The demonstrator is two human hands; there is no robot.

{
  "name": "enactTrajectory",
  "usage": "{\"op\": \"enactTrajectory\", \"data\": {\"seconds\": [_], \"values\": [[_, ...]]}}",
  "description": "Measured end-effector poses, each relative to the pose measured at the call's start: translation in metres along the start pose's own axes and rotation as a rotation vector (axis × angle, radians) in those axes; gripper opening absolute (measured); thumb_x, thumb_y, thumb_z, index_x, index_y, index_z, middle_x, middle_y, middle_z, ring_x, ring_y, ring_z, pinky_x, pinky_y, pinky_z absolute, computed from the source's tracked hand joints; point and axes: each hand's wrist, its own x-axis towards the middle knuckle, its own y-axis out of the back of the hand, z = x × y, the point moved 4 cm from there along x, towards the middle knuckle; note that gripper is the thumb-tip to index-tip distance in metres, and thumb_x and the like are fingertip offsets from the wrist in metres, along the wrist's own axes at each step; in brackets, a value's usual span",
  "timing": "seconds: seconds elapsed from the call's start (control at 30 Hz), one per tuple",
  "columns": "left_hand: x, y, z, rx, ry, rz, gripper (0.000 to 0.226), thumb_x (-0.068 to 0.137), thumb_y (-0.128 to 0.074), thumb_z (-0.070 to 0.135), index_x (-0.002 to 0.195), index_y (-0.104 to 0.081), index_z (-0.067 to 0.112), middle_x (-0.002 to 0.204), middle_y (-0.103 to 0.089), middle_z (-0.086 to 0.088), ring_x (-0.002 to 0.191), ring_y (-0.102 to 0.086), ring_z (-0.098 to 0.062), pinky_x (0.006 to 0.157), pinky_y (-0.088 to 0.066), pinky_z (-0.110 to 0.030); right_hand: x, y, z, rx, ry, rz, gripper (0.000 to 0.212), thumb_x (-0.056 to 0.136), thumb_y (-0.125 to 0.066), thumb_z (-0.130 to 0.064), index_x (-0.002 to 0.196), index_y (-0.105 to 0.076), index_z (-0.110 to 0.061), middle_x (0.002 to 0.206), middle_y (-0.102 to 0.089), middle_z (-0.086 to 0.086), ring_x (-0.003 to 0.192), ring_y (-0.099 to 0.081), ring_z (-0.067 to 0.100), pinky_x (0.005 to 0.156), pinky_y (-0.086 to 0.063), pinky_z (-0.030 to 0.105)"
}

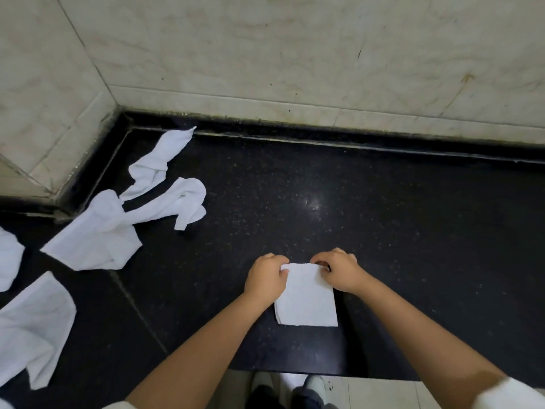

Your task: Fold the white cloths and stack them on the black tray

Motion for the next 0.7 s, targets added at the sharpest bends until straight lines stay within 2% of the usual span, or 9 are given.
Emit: {"op": "enactTrajectory", "data": {"seconds": [0.1,0.23,0.33,0.43,0.5,0.57,0.63,0.7], "values": [[0.009,-0.003,0.009,0.026,-0.022,-0.046,0.028,0.094,-0.049,0.017,0.119,-0.060,0.014,0.118,-0.056,-0.005,0.105,-0.057,-0.022,0.091,-0.048,-0.031,0.003,0.004,0.011,0.057,-0.031,0.014,0.035,0.088,-0.037,-0.005,0.109,-0.063,-0.018,0.110,-0.063,-0.001,0.116,-0.042,0.020,0.101,-0.027,0.036],[0.023,-0.005,-0.001,0.053,0.075,-0.057,0.022,0.093,-0.048,0.013,0.108,-0.064,0.008,0.111,-0.063,-0.011,0.099,-0.060,-0.025,0.083,-0.050,-0.033,0.007,-0.003,0.023,0.082,-0.065,0.042,0.027,0.089,-0.043,-0.009,0.105,-0.064,-0.012,0.096,-0.059,0.002,0.113,-0.049,0.024,0.097,-0.039,0.035],[0.025,-0.005,-0.010,0.034,0.098,-0.061,0.019,0.092,-0.051,0.015,0.104,-0.065,0.009,0.103,-0.067,-0.010,0.093,-0.062,-0.023,0.079,-0.050,-0.032,0.008,-0.011,0.028,0.058,-0.082,0.120,0.031,0.090,-0.046,-0.011,0.118,-0.058,-0.010,0.114,-0.056,0.010,0.115,-0.047,0.026,0.094,-0.040,0.031],[0.019,-0.002,-0.008,0.129,0.074,0.012,0.025,0.092,-0.051,0.019,0.115,-0.058,0.011,0.115,-0.061,-0.009,0.103,-0.058,-0.023,0.084,-0.048,-0.033,-0.005,-0.018,0.027,0.016,-0.110,0.265,0.037,0.089,-0.049,-0.013,0.126,-0.051,-0.008,0.122,-0.051,0.014,0.115,-0.046,0.033,0.095,-0.040,0.038],[0.008,-0.001,-0.002,0.242,-0.037,0.125,0.035,0.093,-0.049,0.017,0.127,-0.051,0.010,0.127,-0.052,-0.009,0.116,-0.050,-0.025,0.093,-0.043,-0.034,-0.020,-0.027,0.022,-0.038,-0.029,0.447,0.035,0.084,-0.053,-0.011,0.118,-0.056,-0.003,0.115,-0.056,0.019,0.105,-0.052,0.037,0.085,-0.047,0.045],[-0.010,-0.007,0.008,0.330,-0.284,0.195,0.032,0.087,-0.053,0.011,0.117,-0.060,0.002,0.120,-0.060,-0.013,0.111,-0.058,-0.029,0.089,-0.049,-0.034,-0.043,-0.044,0.015,-0.061,0.122,0.602,0.031,0.077,-0.047,-0.012,0.106,-0.055,-0.005,0.108,-0.057,0.017,0.098,-0.051,0.031,0.074,-0.053,0.042],[-0.034,-0.027,0.006,0.383,-0.552,0.194,0.029,0.079,-0.050,0.018,0.093,-0.071,0.004,0.100,-0.071,-0.012,0.093,-0.069,-0.027,0.075,-0.057,-0.034,-0.068,-0.069,0.014,-0.060,0.272,0.644,0.027,0.075,-0.043,-0.012,0.101,-0.052,-0.010,0.109,-0.050,0.010,0.099,-0.047,0.026,0.078,-0.048,0.036],[-0.055,-0.048,-0.007,0.474,-0.650,0.077,0.037,0.080,-0.043,0.029,0.090,-0.072,0.008,0.099,-0.072,-0.008,0.095,-0.069,-0.023,0.078,-0.059,-0.035,-0.089,-0.085,0.015,-0.047,0.331,0.572,0.025,0.074,-0.046,-0.013,0.097,-0.055,-0.013,0.105,-0.057,0.008,0.097,-0.050,0.023,0.079,-0.047,0.033]]}}
